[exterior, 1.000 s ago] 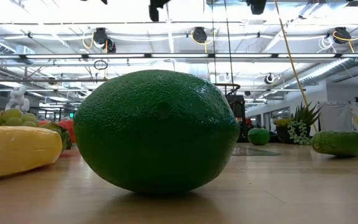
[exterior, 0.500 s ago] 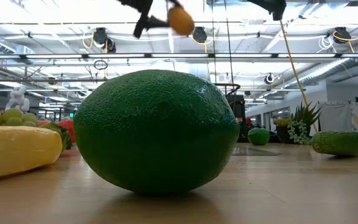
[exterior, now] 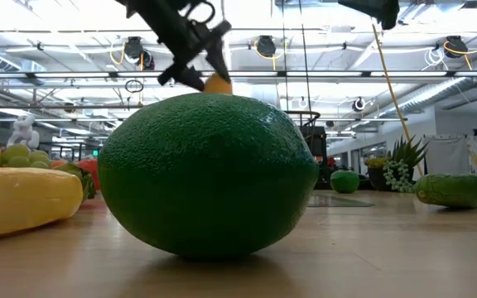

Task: Build produce basket
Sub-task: Put the yellow mango into the gold wire basket, then put the orange pumpkin into the gold wire basket

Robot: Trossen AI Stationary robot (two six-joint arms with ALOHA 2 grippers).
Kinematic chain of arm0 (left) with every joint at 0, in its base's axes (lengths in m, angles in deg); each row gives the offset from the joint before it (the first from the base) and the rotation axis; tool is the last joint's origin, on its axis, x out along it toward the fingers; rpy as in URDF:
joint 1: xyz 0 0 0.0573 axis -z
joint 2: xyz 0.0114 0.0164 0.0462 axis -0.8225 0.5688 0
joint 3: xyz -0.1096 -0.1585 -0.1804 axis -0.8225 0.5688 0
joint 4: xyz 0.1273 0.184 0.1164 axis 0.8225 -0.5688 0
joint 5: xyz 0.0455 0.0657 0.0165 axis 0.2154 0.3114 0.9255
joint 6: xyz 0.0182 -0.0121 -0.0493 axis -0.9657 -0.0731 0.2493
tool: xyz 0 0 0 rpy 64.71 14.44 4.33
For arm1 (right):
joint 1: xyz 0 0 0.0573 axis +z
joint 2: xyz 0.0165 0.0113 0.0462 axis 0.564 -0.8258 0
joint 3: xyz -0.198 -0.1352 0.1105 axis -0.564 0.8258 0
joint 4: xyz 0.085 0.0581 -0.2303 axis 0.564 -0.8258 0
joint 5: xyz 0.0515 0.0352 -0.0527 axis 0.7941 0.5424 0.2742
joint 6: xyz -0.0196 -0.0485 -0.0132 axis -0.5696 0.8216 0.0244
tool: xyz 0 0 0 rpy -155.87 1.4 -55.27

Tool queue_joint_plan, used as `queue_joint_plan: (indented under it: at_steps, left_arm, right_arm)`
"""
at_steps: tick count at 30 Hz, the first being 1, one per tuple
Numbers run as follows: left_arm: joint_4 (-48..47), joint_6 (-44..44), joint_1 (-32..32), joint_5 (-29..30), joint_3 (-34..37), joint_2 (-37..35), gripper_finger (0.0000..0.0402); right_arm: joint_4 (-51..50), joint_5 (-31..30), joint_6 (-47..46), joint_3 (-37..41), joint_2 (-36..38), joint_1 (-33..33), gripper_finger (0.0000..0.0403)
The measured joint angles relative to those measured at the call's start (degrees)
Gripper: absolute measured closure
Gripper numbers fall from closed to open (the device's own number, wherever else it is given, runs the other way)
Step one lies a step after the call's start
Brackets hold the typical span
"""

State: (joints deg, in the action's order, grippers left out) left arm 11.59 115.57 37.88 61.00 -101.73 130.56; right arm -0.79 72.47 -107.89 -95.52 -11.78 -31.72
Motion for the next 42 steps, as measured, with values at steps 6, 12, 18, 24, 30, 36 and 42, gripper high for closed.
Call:
queue_joint_plan:
  at_steps: [6,12,18,24,30,36,42]
  left_arm:
    - [0.74,-6.94,0.07,-0.09,0.04,5.01,0.0146]
    - [-4.81,-3.07,-0.04,-0.07,0.04,7.76,0.0146]
    - [-5.40,-3.25,0.22,0.25,0.04,8.64,0.0142]
    - [-5.47,-3.89,0.22,0.31,0.04,8.62,0.0079]
    - [-5.47,-4.76,0.35,-0.80,0.04,7.26,0.0007]
    - [-5.15,-4.62,0.57,-3.53,-0.26,2.00,0.0034]
    - [-5.46,-2.88,1.51,-5.72,-0.39,-5.39,0.0071]
  right_arm:
    - [-0.27,-0.02,0.02,-0.02,1.12,0.00,0.0011]
    - [-0.40,-0.12,0.01,0.00,1.24,0.00,0.0011]
    - [-0.44,-0.17,-0.20,0.00,0.27,0.00,0.0011]
    - [2.76,-0.20,-2.81,0.00,-0.46,0.00,0.0011]
    - [9.98,-0.30,-1.47,-0.02,-1.45,0.70,0.0011]
    - [13.71,-0.61,-1.33,-0.02,-3.98,2.07,0.0011]
    - [17.73,-3.44,-4.06,-0.04,-8.44,4.30,0.0011]
